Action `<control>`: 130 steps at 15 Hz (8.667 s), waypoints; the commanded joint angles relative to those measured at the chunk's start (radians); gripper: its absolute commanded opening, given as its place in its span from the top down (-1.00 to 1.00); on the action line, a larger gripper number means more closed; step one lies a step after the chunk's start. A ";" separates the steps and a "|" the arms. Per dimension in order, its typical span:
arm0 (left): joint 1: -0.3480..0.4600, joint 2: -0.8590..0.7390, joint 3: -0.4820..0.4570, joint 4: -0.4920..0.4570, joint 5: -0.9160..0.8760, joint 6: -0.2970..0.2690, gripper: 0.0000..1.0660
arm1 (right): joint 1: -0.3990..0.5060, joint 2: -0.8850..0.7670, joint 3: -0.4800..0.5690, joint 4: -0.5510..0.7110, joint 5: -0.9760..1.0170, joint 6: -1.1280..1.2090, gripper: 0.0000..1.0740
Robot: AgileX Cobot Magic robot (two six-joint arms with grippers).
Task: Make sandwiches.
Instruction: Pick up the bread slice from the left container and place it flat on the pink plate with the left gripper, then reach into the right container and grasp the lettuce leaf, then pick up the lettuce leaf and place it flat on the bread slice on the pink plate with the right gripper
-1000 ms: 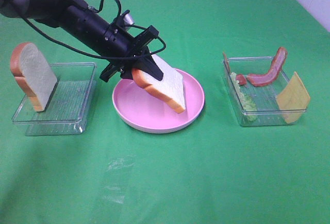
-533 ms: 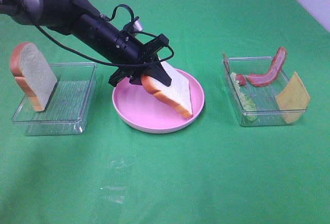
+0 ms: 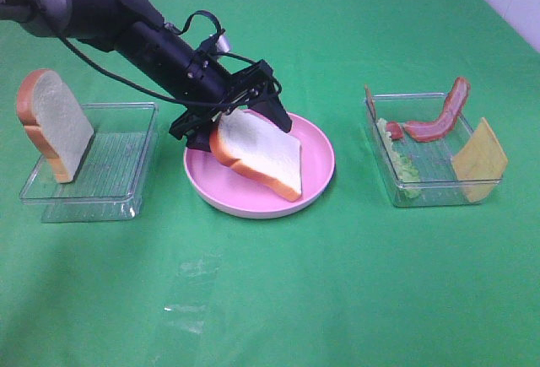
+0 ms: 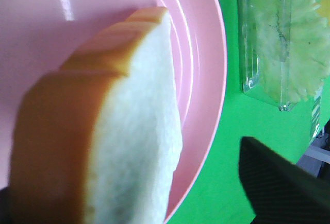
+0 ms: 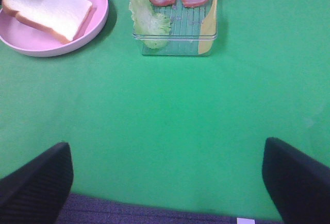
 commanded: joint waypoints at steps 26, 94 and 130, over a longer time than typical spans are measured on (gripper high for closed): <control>0.435 -0.587 0.085 0.708 0.335 -0.102 -0.88 | -0.008 -0.031 0.001 0.004 -0.003 -0.001 -0.78; 0.435 -2.371 1.279 0.775 0.092 -0.186 -0.86 | 0.223 2.166 -1.197 0.010 -0.015 0.002 -0.74; 0.435 -2.371 1.279 0.775 0.092 -0.186 -0.85 | 0.224 2.135 -1.310 -0.023 0.142 0.082 1.00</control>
